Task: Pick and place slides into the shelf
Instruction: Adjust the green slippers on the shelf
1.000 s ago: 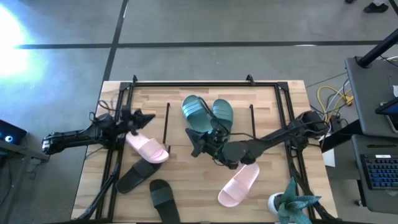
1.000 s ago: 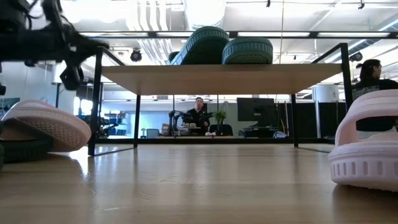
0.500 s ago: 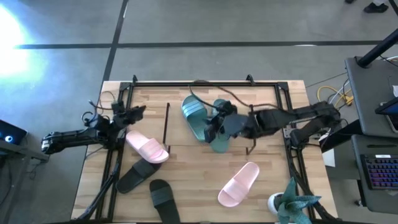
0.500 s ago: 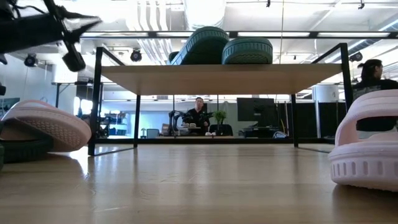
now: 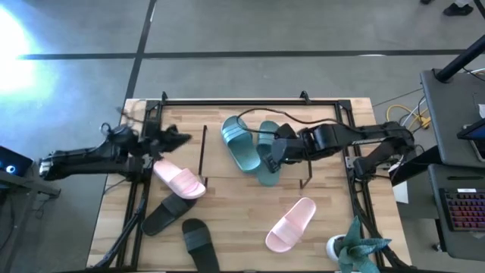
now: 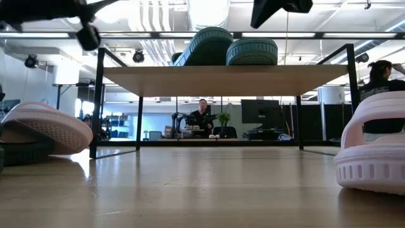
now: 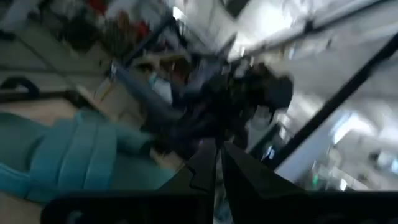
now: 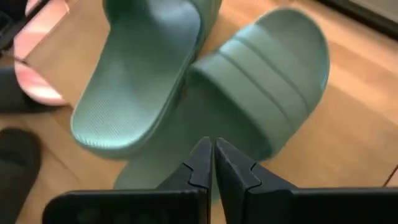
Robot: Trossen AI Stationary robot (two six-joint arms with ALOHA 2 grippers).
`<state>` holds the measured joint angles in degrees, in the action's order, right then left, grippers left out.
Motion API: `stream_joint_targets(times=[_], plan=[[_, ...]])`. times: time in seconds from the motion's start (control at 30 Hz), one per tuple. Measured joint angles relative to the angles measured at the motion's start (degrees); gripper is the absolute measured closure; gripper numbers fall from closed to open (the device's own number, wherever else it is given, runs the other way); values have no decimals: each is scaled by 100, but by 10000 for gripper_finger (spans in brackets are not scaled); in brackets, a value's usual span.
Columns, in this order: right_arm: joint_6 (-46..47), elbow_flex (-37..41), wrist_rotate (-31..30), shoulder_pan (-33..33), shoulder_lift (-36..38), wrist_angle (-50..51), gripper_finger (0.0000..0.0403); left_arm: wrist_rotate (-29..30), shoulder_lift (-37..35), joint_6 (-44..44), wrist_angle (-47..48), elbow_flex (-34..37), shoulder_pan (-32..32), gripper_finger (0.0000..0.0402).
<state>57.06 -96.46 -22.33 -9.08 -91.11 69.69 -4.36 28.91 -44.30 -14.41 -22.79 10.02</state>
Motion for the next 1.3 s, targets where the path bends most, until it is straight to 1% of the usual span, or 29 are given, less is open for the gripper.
stream_joint_targets(times=[0.1,0.23,0.3,0.43,0.53,0.67,0.77,0.93,1.0,1.13,1.2,1.23,1.3], plan=[[18,11,212,40,-62,6,392,-485,801,538,789,-713,0,389],[-27,28,546,208,-353,33,392,-505,1871,1144,1561,-1469,80,389],[-189,28,566,280,-535,-48,392,-507,2383,1326,1968,-1765,114,389],[-329,35,586,381,-809,-292,392,-438,3019,1770,2726,-2389,156,389],[-361,33,584,415,-863,-374,392,-229,3306,2100,3254,-2690,162,389],[-354,26,506,413,-855,-638,392,23,3381,2393,3289,-2938,158,389],[-352,26,460,411,-847,-810,392,344,3390,2537,3359,-2937,166,389],[-408,26,602,415,-883,-1017,392,537,3397,2681,3564,-2885,164,389],[-577,26,713,411,-912,-1290,392,562,3451,2714,3620,-2824,164,389],[-1016,26,1456,396,-918,-1999,392,591,3633,2824,3590,-2817,164,389],[-1053,26,1704,396,-918,-2138,392,644,3758,2863,3588,-2817,164,389],[-1059,26,1773,395,-918,-2143,392,654,3821,2866,3581,-2817,164,389],[-1064,26,1711,376,-912,-2073,392,699,3934,2875,3587,-2823,164,389]])
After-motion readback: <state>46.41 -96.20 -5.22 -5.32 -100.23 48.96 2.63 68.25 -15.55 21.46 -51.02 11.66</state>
